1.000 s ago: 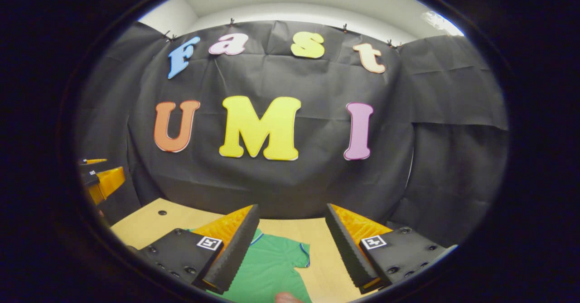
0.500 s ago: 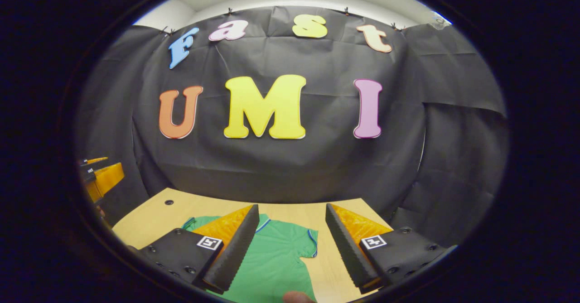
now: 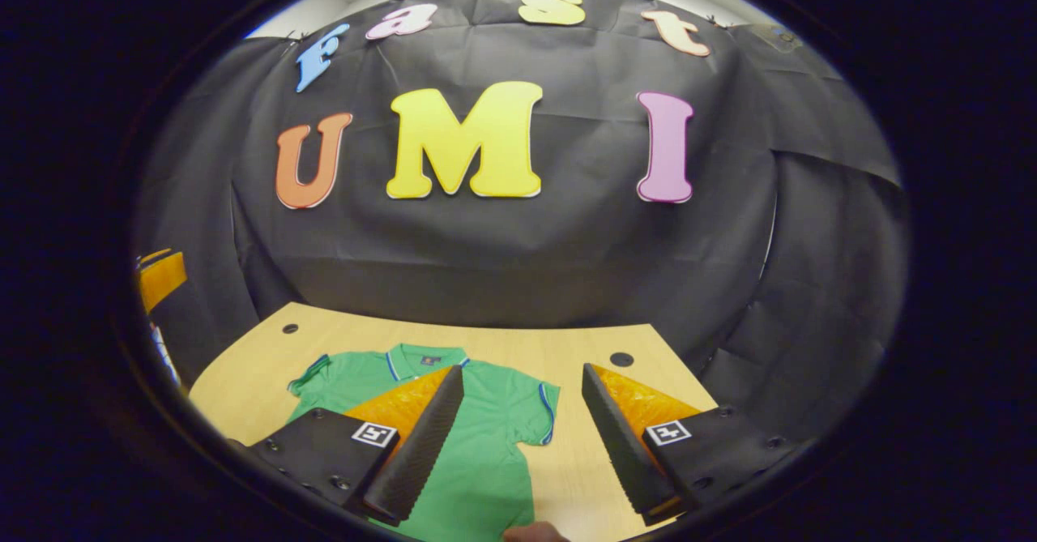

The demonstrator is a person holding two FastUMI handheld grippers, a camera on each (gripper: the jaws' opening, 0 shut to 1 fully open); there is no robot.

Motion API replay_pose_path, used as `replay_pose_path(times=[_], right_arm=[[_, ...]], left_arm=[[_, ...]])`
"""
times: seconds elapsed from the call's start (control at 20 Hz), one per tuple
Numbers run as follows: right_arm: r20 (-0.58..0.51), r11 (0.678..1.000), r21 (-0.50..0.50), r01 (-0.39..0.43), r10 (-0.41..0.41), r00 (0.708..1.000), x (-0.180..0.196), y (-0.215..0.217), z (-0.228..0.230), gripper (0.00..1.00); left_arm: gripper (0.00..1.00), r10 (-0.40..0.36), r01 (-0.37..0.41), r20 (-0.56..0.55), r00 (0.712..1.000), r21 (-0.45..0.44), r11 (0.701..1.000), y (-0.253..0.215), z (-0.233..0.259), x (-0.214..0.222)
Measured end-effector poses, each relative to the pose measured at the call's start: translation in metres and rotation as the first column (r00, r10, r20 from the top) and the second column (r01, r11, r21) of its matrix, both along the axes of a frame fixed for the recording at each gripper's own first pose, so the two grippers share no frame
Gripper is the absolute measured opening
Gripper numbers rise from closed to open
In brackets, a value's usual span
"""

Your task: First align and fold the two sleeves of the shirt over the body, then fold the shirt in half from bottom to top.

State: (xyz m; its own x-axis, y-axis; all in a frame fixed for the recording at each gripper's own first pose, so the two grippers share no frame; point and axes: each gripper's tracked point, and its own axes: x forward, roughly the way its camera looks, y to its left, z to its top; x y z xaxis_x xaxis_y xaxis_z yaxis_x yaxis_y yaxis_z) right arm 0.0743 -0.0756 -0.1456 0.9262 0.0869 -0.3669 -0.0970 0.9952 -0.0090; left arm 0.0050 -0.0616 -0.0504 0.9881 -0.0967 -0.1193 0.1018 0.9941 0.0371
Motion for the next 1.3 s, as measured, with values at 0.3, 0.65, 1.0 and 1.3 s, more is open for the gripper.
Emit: replay_pose_path(times=[0.3, 0.65, 1.0, 1.3], right_arm=[[-0.101, 0.999, -0.031, -0.018, 0.014, 0.995, 0.039, -0.021, -0.060, 0.95], [-0.185, 0.997, -0.059, -0.059, 0.047, 0.982, 0.082, -0.021, -0.119, 0.95], [-0.262, 0.995, -0.084, -0.061, 0.038, 0.964, 0.133, -0.028, -0.187, 0.95], [-0.331, 0.998, -0.038, -0.053, 0.038, 0.943, 0.153, -0.027, -0.236, 0.95]], left_arm=[[0.98, 0.034, -0.035, -0.049, 0.998, -0.017, 0.999, -0.003, -0.006, 0.002], [0.98, 0.068, -0.070, -0.073, 0.995, -0.034, 0.997, -0.011, -0.009, 0.004], [0.98, 0.071, -0.075, -0.130, 0.989, -0.024, 0.997, -0.026, -0.033, 0.003], [0.98, 0.067, -0.070, -0.190, 0.980, -0.009, 0.998, -0.039, -0.060, -0.003]])
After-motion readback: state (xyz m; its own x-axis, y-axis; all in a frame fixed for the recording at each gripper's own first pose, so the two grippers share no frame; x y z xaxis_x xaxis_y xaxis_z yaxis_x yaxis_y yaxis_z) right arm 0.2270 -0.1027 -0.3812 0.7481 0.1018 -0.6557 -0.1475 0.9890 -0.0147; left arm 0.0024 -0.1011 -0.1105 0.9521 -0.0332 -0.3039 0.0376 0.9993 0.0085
